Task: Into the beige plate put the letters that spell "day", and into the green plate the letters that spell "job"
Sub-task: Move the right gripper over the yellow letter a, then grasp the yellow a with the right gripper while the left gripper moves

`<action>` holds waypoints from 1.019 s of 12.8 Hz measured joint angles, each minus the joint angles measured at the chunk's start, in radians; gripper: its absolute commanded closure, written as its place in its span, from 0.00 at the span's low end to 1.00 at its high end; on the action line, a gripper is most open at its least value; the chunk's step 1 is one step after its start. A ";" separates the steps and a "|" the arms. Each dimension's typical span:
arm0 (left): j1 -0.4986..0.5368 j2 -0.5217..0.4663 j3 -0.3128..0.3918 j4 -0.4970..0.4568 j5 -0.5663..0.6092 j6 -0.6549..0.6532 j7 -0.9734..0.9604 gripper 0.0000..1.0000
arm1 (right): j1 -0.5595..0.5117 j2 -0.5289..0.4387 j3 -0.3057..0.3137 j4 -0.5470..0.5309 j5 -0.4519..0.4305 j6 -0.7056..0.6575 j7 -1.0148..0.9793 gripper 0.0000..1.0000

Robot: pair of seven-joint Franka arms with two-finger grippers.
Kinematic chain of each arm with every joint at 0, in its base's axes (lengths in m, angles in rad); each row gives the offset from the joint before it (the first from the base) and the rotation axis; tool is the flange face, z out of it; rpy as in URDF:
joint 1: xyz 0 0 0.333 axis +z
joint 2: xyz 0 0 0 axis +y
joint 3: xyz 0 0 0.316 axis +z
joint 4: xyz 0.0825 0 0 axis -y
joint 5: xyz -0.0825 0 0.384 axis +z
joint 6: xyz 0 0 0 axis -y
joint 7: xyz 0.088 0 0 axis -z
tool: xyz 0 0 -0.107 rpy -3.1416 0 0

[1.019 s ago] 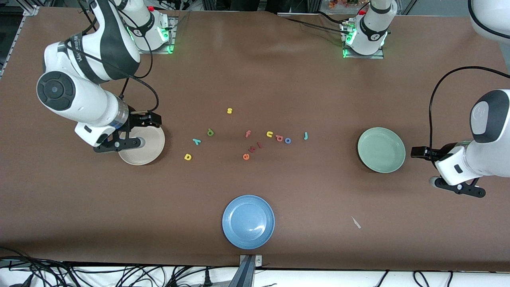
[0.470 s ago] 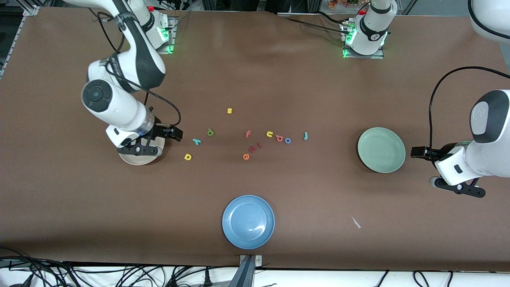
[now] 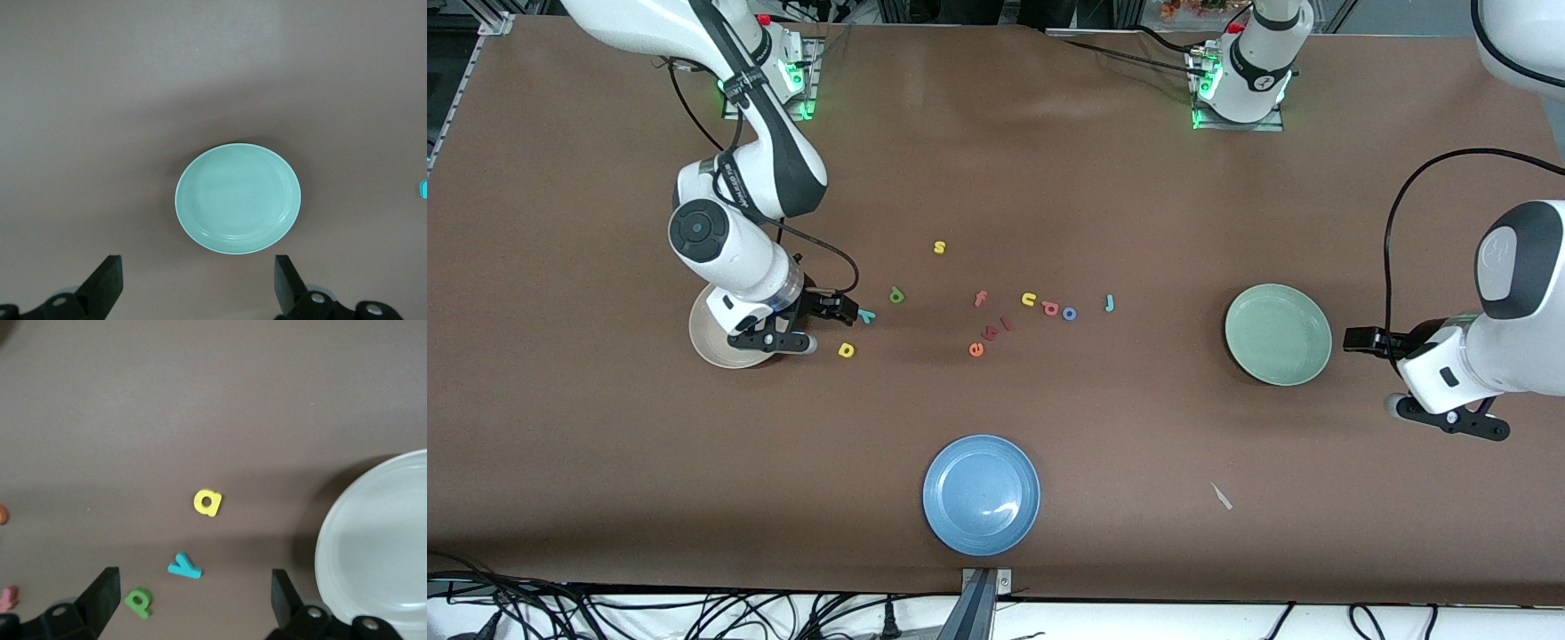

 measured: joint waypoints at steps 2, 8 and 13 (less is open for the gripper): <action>0.000 0.000 0.000 0.000 0.000 0.000 0.000 0.00 | 0.005 0.049 0.001 -0.002 -0.023 0.061 0.000 0.00; -0.004 0.004 -0.001 -0.001 0.000 0.000 -0.002 0.00 | 0.019 0.148 0.001 0.005 -0.066 0.169 0.001 0.01; -0.028 0.014 -0.005 -0.002 0.000 0.000 -0.067 0.00 | 0.019 0.195 -0.002 0.007 -0.087 0.234 0.001 0.08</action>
